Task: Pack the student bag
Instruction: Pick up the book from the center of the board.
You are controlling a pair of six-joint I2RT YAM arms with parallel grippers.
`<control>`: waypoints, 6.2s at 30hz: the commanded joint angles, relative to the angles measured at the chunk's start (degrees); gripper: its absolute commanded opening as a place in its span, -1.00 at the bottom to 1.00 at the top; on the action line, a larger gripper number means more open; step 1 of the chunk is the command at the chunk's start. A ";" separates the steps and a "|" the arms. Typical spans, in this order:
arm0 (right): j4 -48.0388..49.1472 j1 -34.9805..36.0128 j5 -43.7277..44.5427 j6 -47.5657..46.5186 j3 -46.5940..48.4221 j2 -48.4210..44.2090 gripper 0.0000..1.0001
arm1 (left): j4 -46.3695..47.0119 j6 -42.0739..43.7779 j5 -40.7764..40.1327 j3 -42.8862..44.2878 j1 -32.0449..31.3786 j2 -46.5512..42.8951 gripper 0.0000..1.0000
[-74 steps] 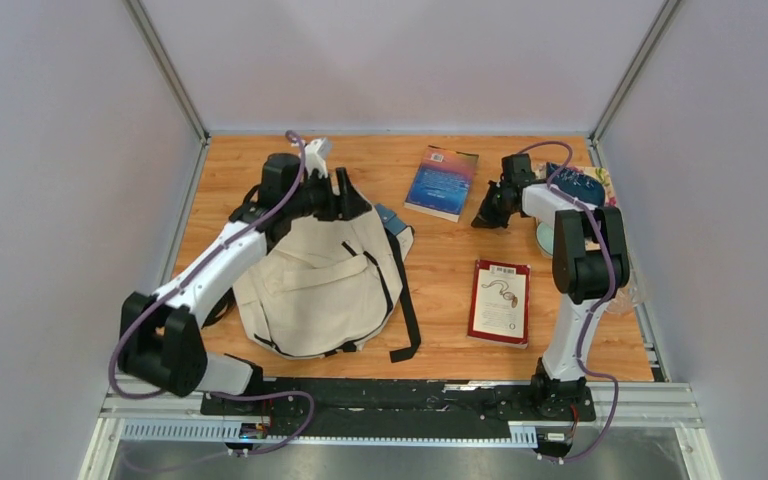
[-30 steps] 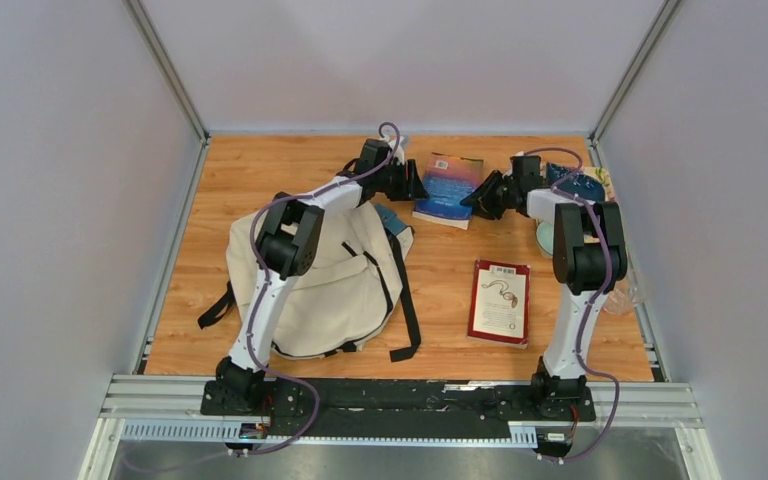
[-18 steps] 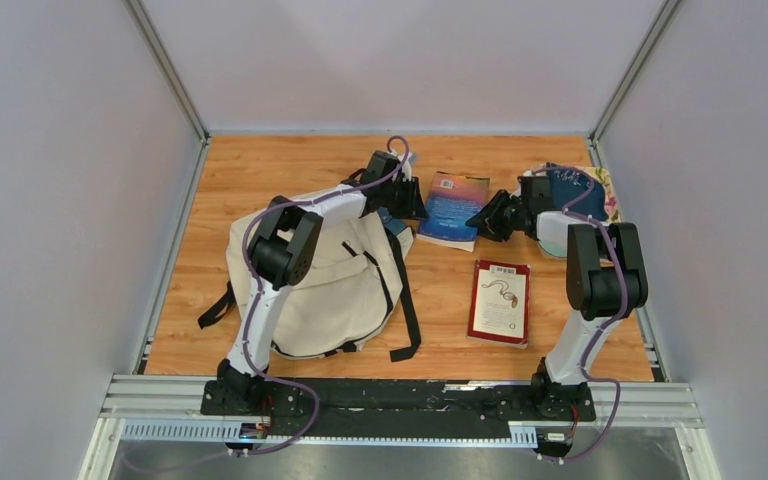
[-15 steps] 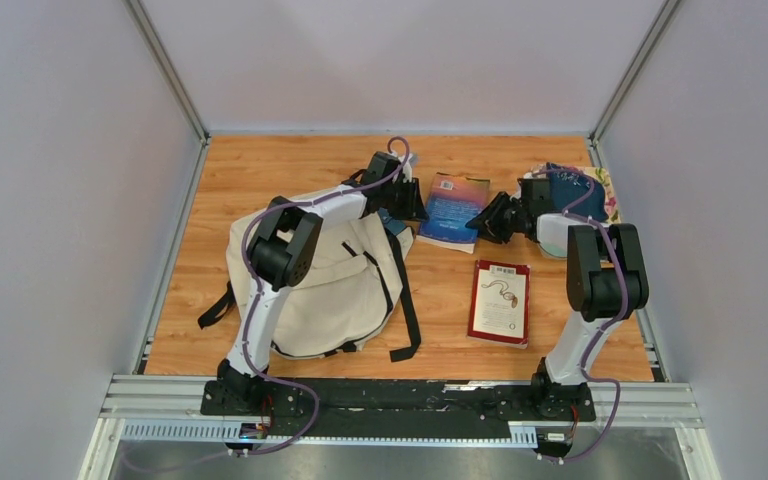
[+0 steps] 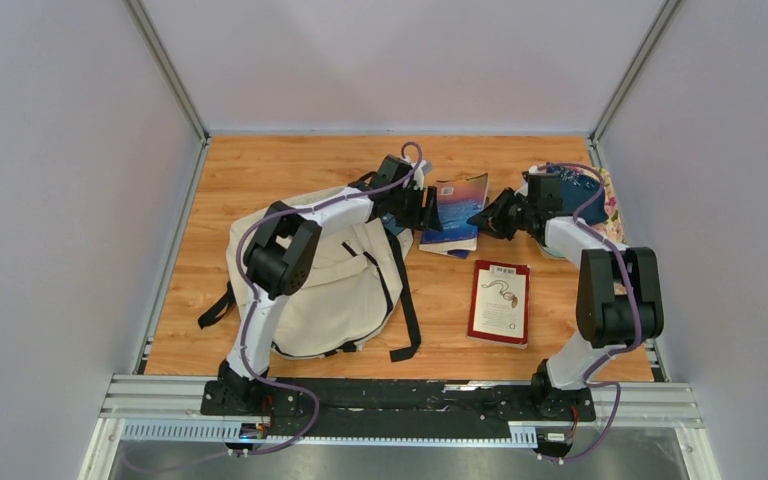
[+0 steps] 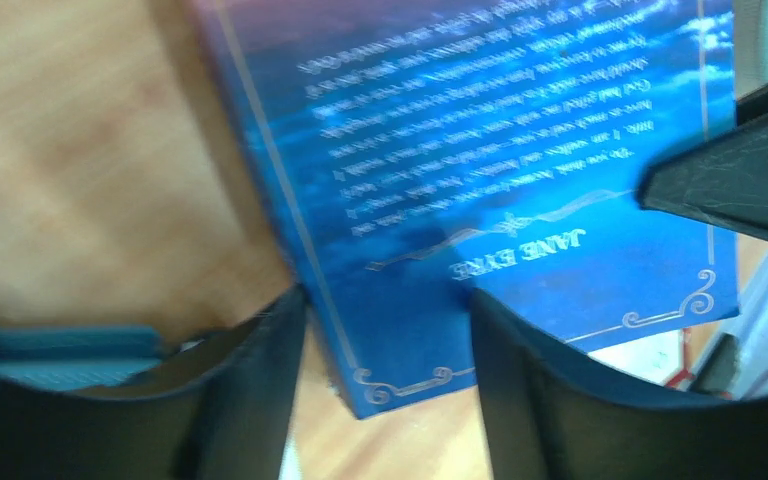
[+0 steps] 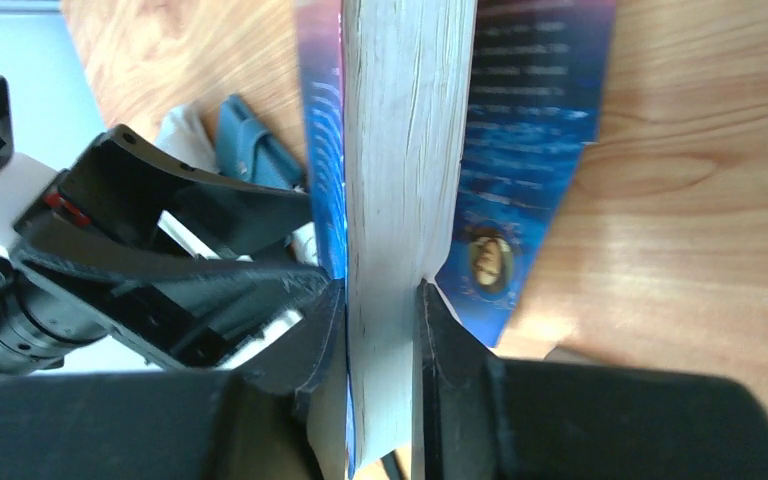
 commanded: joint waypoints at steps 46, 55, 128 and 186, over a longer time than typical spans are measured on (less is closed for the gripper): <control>13.58 8.53 -20.49 19.26 -19.23 -55.73 -1.00 | 48.30 -29.44 0.37 -62.10 1.08 -58.73 0.64; 16.47 9.14 -23.21 20.31 -18.09 -56.52 -1.00 | 44.94 -29.07 -0.35 -62.71 1.08 -62.53 0.65; 30.25 45.53 19.50 33.94 -41.02 -50.81 0.79 | 77.02 -42.25 -21.25 -79.41 1.16 -73.77 -1.00; 32.26 43.51 33.98 21.21 -34.71 -54.11 -1.00 | 10.36 -12.51 -8.84 -63.78 0.99 -74.91 0.32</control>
